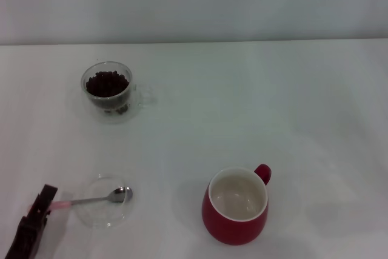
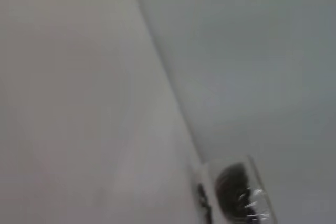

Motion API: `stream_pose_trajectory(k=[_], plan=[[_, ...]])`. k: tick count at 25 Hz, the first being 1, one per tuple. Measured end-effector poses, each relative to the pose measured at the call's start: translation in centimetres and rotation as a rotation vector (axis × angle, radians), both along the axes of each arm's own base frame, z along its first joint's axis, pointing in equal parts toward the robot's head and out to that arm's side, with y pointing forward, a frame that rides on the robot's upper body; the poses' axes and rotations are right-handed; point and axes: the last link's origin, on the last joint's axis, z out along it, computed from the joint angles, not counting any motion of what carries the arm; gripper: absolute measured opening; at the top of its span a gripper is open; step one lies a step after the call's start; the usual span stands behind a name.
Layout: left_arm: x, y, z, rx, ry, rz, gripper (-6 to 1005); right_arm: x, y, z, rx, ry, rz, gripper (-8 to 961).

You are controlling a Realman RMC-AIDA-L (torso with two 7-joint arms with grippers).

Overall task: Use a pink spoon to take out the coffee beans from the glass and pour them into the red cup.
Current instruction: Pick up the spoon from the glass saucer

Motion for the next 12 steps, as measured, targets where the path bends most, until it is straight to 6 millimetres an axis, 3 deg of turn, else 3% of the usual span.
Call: stream_pose_trajectory(k=[2,12], plan=[[-0.16,-0.07,-0.2,-0.009,-0.011,0.021,666,0.03,-0.02,0.06,0.001,-0.002,-0.001,361],[-0.14,-0.33,-0.46,-0.009,-0.036,0.051,235,0.13,0.01,0.23,0.001,-0.005,-0.005,362]])
